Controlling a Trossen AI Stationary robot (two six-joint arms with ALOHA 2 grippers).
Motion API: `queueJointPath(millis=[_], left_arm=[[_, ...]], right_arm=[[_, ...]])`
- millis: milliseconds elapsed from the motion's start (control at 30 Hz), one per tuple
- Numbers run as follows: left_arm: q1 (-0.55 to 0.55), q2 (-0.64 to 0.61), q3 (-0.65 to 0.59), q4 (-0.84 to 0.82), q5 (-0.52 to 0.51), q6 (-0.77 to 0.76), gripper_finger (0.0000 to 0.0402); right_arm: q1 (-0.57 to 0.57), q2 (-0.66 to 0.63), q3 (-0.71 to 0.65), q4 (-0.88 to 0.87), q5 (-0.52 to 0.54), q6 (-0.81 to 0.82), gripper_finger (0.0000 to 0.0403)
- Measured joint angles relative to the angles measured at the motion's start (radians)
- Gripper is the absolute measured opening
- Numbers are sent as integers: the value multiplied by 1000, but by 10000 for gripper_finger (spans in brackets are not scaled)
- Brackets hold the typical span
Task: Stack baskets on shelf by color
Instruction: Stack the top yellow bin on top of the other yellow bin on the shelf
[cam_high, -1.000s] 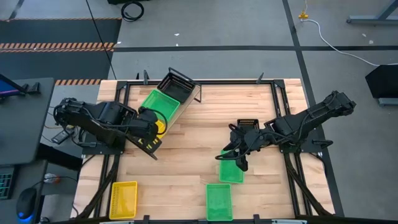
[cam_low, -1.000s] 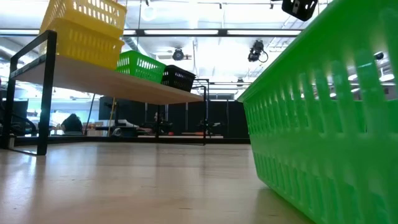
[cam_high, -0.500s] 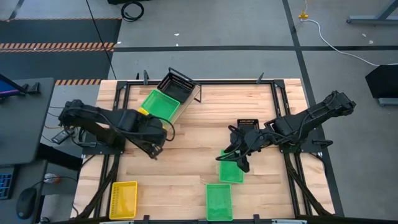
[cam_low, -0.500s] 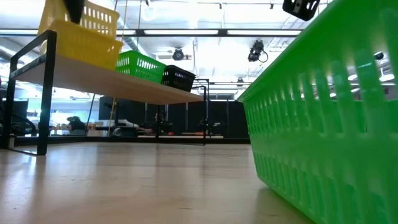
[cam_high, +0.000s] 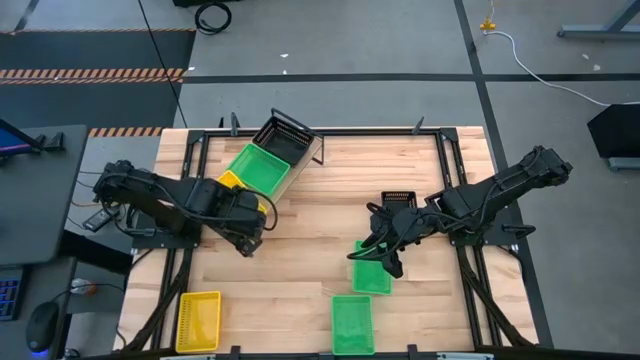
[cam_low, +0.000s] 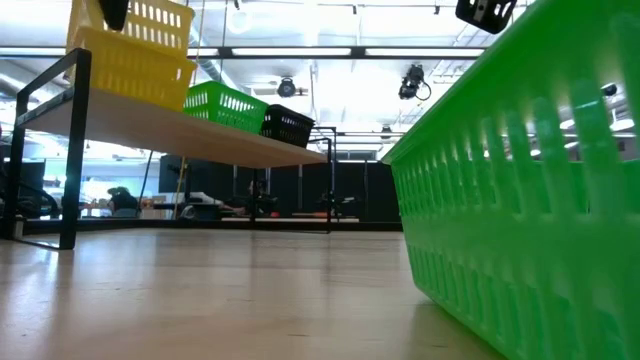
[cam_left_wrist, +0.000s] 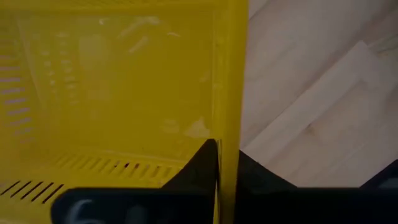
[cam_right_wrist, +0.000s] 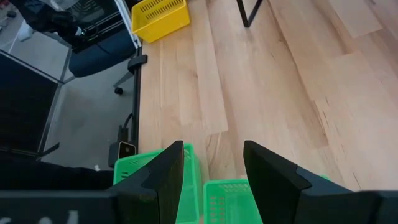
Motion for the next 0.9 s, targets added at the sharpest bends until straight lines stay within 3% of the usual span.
queueJointPath(millis=[200,633,900], left_arm=[[17,0,0,-1,26,-41,50],[17,0,0,0,33,-91,193],[22,43,2,2,35,-132,213]], right_arm=[[0,0,0,0,0,0,174],[0,0,0,0,0,4,174],[0,0,0,0,0,4,174]])
